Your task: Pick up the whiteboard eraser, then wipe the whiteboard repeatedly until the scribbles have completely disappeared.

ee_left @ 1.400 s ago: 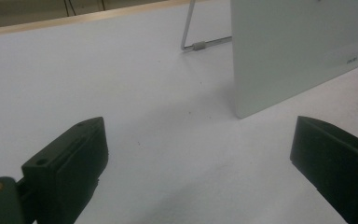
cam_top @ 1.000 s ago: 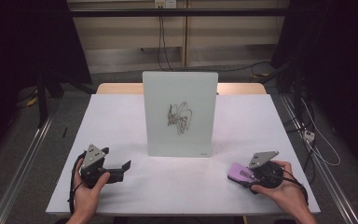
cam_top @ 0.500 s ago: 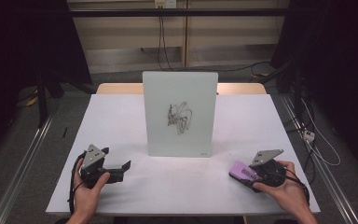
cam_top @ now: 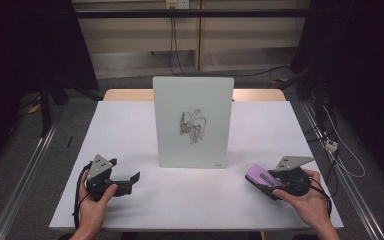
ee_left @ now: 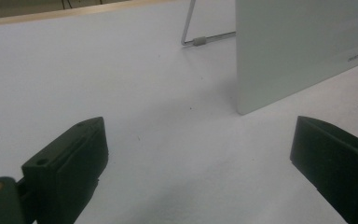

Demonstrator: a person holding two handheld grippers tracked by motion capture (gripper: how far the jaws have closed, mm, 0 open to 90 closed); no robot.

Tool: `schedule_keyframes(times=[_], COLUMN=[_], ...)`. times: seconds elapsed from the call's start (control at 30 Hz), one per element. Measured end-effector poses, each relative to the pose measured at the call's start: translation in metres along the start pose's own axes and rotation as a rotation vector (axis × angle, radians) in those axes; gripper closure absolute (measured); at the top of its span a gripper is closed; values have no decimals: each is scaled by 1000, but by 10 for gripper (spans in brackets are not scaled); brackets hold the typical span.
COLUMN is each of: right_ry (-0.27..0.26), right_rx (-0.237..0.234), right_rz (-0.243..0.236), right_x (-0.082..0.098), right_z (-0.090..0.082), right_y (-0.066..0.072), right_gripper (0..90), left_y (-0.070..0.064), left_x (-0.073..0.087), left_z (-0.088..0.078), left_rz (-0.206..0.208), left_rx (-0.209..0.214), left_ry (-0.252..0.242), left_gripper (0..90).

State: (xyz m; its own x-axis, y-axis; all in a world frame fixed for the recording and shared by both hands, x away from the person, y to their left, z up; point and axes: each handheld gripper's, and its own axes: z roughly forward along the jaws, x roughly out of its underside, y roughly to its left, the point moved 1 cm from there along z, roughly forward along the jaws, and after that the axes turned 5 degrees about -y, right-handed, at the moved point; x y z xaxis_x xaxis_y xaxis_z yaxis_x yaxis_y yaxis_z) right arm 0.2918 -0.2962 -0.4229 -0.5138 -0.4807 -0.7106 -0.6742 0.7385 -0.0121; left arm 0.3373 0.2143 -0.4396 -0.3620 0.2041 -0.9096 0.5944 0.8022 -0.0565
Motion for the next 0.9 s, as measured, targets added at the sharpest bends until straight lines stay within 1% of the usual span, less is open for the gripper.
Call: schedule_keyframes(times=[0.03, 0.17, 0.2, 0.23, 0.3, 0.33, 0.5, 0.6, 0.7, 0.73, 0.8, 0.9], right_ry=[-7, -30, -36, -42, -49, -51, -75, -90, -107, -111, -113, -114], right_rx=[-4, -11, -11, -11, -9, -13, -27, -34, -41, -45, -43, -51], right_rz=[1, 0, -2, -1, -3, -4, 6, 6, 3, 0, -12, -26], right_x=[0, -2, -3, -4, -5, -5, -6, -12, -18, -20, -24, -31], right_z=[1, 2, 3, 3, 3, 3, 3, 5, 6, 6, 7, 10], right_y=[1, 4, 4, 4, 5, 6, 5, 3, 4, 4, 5, 8], right_gripper=[409, 408, 409, 408, 409, 409, 409, 409, 409, 409, 409, 409], left_y=[0, 0, -1, -1, -2, -3, -3, -2, 0, 1, 2, 0], left_x=[0, -1, -1, -1, -1, -1, -1, 0, 1, 2, 2, 2], left_z=[0, 0, 0, 0, -1, -1, -1, -2, -3, -3, -3, -3], left_rz=[6, 10, 3, 4, 15, 17, 12, 18, 2, -3, 3, -2], left_rx=[1, -1, -1, -1, -1, -8, -9, -9, -13, -14, -12, -7], left_ry=[2, 3, -1, 1, 4, -3, 4, 4, 1, 2, 11, 3], left_gripper=[41, 41, 41, 41, 41, 41, 42, 41, 41, 41, 41, 41])
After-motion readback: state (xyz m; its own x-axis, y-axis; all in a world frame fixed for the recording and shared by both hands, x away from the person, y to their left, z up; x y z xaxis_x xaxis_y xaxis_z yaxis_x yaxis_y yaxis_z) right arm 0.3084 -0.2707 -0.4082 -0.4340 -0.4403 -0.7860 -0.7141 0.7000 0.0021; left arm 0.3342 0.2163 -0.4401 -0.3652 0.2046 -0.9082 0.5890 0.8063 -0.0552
